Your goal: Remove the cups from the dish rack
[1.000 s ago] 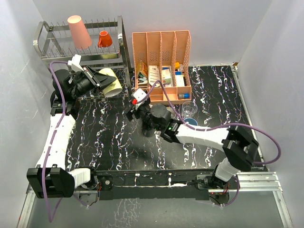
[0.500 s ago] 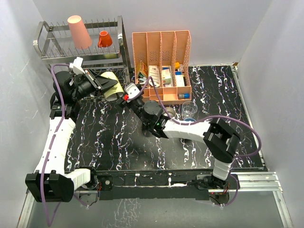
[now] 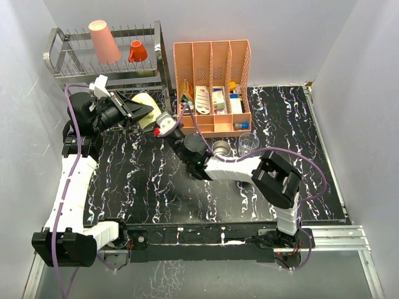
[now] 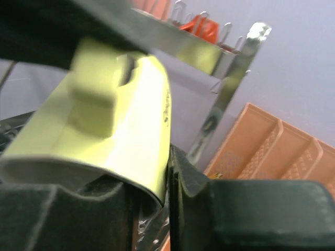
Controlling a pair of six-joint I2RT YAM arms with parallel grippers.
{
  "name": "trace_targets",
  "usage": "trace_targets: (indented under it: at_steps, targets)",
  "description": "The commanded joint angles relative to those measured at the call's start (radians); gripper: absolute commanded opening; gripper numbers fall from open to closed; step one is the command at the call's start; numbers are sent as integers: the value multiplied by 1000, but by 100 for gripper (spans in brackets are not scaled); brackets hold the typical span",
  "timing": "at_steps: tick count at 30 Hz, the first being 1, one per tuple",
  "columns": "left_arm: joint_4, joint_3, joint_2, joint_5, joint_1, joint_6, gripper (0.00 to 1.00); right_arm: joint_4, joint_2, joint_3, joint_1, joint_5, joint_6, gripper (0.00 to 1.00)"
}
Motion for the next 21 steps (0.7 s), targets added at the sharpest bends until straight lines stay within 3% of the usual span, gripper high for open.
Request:
trace_targets:
  at_steps: [1,4,9,12,16,21]
  targets:
    - [-8,46,-75,13,-3,41,0,87,-42,21,7,16,-64,12]
    - [-40,20,-90,2,-3,96,3,-2,-106,-30,13,39,-29,8]
    - [-72,-12,-123,-43,8,223,76,-299,-275,-109,16,53,134,8]
    - [-109,3,-127,-48,18,352,96,-537,-368,-130,16,29,244,8]
    - [-224,52,-124,-106,20,636,97,-970,-457,-77,15,0,429,8]
    - [-331,6,-123,-314,20,926,97,-1495,-540,-7,16,-24,676,8]
